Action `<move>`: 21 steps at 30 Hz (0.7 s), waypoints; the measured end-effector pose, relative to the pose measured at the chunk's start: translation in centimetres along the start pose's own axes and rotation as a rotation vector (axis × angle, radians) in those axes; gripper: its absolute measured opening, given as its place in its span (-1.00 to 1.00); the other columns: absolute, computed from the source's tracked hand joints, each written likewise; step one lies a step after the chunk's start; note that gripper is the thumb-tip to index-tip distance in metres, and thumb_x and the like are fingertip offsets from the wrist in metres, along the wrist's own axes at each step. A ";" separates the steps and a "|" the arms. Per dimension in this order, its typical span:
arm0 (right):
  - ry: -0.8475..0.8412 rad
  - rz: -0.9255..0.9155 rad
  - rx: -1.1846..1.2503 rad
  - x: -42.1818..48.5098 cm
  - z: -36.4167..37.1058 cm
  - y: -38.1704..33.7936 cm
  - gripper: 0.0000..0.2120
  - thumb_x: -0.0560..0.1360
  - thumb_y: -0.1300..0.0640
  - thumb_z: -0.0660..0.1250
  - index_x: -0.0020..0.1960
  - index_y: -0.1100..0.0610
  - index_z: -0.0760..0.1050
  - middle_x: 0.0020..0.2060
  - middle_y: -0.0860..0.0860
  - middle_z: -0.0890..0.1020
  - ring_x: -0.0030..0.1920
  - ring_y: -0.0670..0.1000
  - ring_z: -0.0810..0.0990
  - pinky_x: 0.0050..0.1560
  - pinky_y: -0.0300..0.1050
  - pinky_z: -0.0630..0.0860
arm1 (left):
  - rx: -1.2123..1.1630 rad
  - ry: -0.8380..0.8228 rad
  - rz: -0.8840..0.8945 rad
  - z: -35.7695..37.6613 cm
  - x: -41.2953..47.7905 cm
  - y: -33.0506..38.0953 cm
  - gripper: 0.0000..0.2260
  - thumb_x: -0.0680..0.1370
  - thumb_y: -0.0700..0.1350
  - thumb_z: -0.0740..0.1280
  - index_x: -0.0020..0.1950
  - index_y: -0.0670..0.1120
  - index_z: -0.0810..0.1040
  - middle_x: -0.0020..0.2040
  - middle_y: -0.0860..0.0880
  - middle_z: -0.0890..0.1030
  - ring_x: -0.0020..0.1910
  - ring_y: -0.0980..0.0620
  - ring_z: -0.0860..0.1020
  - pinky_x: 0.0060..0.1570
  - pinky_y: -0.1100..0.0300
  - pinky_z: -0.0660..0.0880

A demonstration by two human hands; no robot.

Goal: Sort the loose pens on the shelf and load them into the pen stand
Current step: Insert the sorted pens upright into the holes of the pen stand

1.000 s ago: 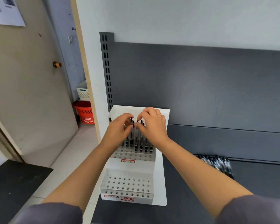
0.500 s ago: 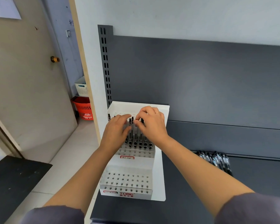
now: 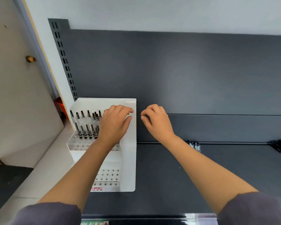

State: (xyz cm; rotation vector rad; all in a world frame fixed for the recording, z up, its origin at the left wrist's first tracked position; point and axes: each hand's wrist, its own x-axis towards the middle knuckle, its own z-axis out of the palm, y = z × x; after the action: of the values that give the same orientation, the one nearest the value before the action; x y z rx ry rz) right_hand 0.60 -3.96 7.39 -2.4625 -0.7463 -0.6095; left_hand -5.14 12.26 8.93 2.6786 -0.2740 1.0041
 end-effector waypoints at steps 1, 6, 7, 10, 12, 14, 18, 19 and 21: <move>-0.011 0.013 -0.006 -0.9 -1.0 1.6 -0.82 0.57 0.10 0.25 0.06 0.13 0.57 0.04 0.04 0.54 0.06 0.11 0.45 0.04 -0.04 0.43 | -0.018 -0.016 0.026 1.0 0.4 1.8 -0.88 0.51 -0.20 0.34 0.04 -0.11 0.59 -0.06 -0.05 0.62 -0.05 -0.14 0.54 -0.06 0.02 0.41; -0.092 0.088 -0.040 -4.8 -5.2 9.4 -0.79 0.59 0.07 0.20 0.11 0.12 0.55 0.05 0.03 0.56 0.10 0.09 0.43 0.08 -0.08 0.39 | -0.086 -0.064 0.101 5.9 1.4 9.7 -0.89 0.48 -0.21 0.37 -0.01 -0.11 0.60 -0.13 -0.04 0.63 -0.12 -0.16 0.55 -0.13 0.01 0.41; -0.107 0.111 -0.044 -5.5 -5.8 10.7 -0.79 0.59 0.07 0.19 0.11 0.11 0.54 0.05 0.03 0.56 0.10 0.10 0.43 0.08 -0.06 0.40 | -0.097 -0.068 0.103 6.9 1.5 10.9 -0.89 0.48 -0.21 0.37 -0.01 -0.11 0.60 -0.13 -0.03 0.63 -0.12 -0.15 0.55 -0.13 0.01 0.41; -0.165 0.195 -0.047 -7.4 -6.9 14.3 -0.79 0.60 0.06 0.17 0.12 0.09 0.52 0.05 0.02 0.55 0.11 0.09 0.43 0.00 0.00 0.46 | -0.114 -0.131 0.075 9.9 1.2 13.4 -0.88 0.50 -0.16 0.34 0.02 -0.08 0.59 -0.11 0.00 0.63 -0.08 -0.11 0.53 -0.10 0.04 0.38; -0.240 0.265 -0.049 -8.4 -7.1 16.4 -0.80 0.60 0.05 0.17 0.12 0.06 0.51 0.02 0.01 0.54 0.11 0.08 0.45 -0.04 -0.02 0.48 | -0.108 -0.240 0.014 12.2 0.9 14.3 -0.85 0.54 -0.10 0.29 0.08 -0.03 0.56 -0.06 0.04 0.61 -0.01 -0.06 0.50 -0.04 0.06 0.35; -0.332 0.334 -0.046 -9.0 -6.8 18.2 -0.81 0.59 0.05 0.18 0.11 0.04 0.52 0.01 0.00 0.55 0.08 0.09 0.49 -0.03 -0.04 0.49 | -0.098 -0.356 -0.061 14.5 0.3 14.6 -0.83 0.56 -0.05 0.26 0.13 0.01 0.52 -0.01 0.07 0.59 0.05 -0.03 0.47 0.00 0.10 0.33; -0.489 0.433 -0.022 -9.1 -5.5 20.8 -0.80 0.57 0.08 0.18 0.08 0.04 0.56 -0.01 0.01 0.63 0.03 0.10 0.57 -0.06 -0.03 0.54 | -0.074 -0.534 -0.153 18.2 -0.2 13.9 -0.81 0.56 -0.02 0.24 0.16 0.02 0.49 0.04 0.07 0.58 0.08 -0.02 0.46 0.02 0.11 0.36; -0.515 0.451 -0.024 -8.9 -4.9 21.3 -0.80 0.57 0.08 0.17 0.08 0.03 0.56 -0.01 0.01 0.64 0.02 0.09 0.57 -0.07 -0.03 0.54 | -0.074 -0.570 -0.174 19.1 -0.2 13.6 -0.80 0.57 -0.02 0.23 0.17 0.02 0.49 0.05 0.07 0.58 0.09 -0.03 0.46 0.03 0.10 0.36; -0.551 0.483 -0.021 -8.5 -3.6 22.2 -0.79 0.56 0.10 0.16 0.07 0.03 0.55 -0.04 0.02 0.65 0.02 0.11 0.57 -0.10 -0.04 0.54 | -0.075 -0.646 -0.222 20.7 0.2 12.8 -0.77 0.56 -0.02 0.24 0.21 0.02 0.47 0.07 0.05 0.57 0.12 -0.04 0.46 0.05 0.09 0.37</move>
State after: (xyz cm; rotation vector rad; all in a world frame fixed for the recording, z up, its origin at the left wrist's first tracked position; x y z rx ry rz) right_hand 6.65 -25.42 -1.53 -2.7119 -0.2970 0.2509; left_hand 4.32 -6.29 -3.58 2.8020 -0.1238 0.0439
